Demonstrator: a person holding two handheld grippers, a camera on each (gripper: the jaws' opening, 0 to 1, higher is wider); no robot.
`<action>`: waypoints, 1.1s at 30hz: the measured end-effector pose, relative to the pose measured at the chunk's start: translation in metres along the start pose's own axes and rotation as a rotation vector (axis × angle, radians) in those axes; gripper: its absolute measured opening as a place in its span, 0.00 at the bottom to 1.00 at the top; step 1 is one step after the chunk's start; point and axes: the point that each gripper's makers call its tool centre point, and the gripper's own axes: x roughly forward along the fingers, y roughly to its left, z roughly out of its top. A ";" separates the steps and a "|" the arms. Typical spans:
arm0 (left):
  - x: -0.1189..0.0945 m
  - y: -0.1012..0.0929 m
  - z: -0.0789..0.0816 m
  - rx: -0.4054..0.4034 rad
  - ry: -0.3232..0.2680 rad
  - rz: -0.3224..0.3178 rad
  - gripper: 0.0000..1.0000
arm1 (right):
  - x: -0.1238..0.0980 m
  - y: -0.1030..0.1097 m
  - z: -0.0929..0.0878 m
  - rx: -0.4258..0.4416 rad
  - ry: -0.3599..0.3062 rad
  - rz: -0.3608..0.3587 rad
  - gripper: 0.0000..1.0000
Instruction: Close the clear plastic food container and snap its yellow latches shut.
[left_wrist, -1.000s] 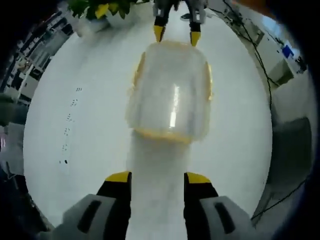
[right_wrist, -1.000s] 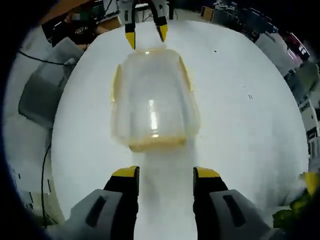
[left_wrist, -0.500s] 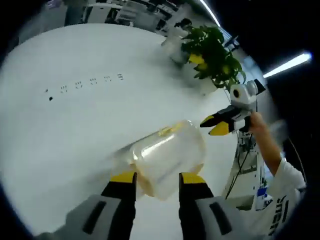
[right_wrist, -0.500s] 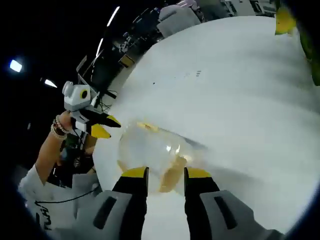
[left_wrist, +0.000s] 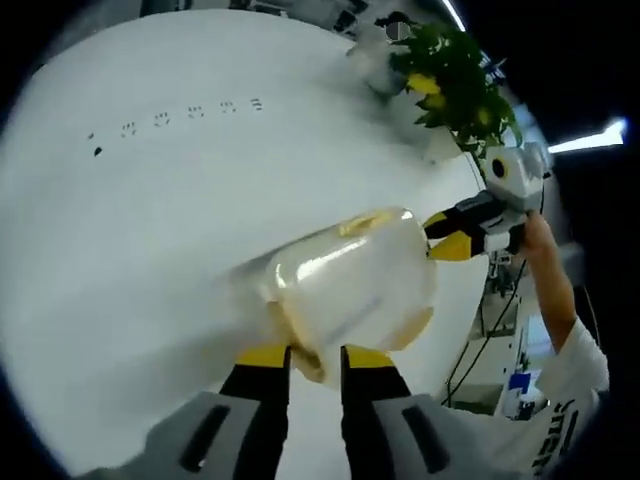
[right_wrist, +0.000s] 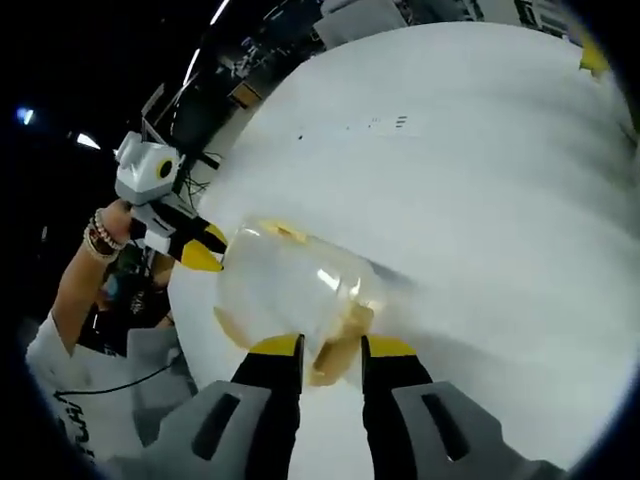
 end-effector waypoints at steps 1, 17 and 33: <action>0.000 0.000 -0.001 -0.005 0.002 -0.002 0.11 | 0.000 0.000 0.000 0.003 -0.001 0.003 0.19; 0.001 -0.004 -0.002 -0.018 0.024 -0.035 0.09 | 0.003 -0.002 0.004 0.093 -0.016 0.023 0.16; -0.004 0.002 0.003 -0.044 0.028 -0.052 0.09 | 0.011 0.009 0.004 0.158 -0.021 0.062 0.15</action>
